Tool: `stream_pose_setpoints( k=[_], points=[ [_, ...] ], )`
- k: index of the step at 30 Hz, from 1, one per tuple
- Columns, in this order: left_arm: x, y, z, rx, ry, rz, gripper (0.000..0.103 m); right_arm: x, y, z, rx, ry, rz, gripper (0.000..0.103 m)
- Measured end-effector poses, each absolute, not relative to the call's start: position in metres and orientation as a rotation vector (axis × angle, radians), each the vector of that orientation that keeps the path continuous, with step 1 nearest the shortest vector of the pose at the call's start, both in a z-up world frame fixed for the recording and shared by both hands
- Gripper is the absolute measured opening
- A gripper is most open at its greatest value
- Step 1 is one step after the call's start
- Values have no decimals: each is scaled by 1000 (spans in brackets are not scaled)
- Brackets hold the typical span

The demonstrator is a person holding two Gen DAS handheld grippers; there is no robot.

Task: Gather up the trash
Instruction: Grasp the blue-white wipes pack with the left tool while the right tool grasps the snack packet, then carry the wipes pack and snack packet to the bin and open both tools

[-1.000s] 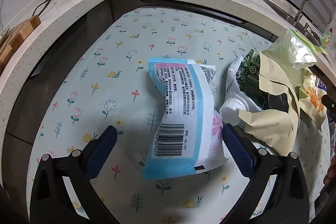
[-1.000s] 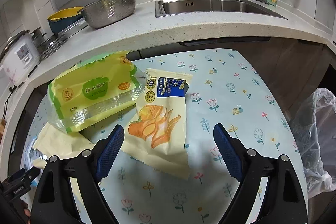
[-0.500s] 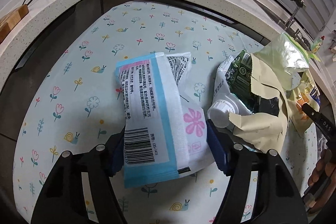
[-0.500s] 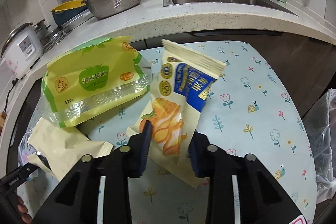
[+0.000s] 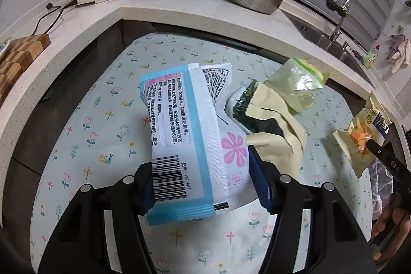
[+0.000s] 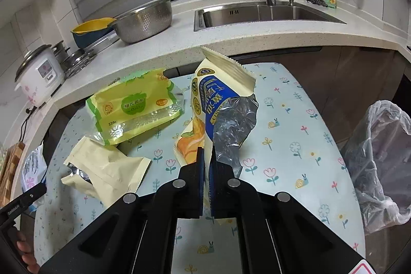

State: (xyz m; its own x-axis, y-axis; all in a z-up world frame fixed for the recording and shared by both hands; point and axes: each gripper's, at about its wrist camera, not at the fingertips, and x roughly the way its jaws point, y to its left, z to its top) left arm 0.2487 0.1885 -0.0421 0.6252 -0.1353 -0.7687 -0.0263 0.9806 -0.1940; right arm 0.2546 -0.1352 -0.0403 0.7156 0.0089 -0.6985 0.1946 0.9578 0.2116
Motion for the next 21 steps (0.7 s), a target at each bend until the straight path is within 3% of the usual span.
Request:
stream_pose_setpoints(
  k=[21],
  points=[
    [171,37,28,-48,782,-328,59,134,-229,18,347,619,-208,3]
  ],
)
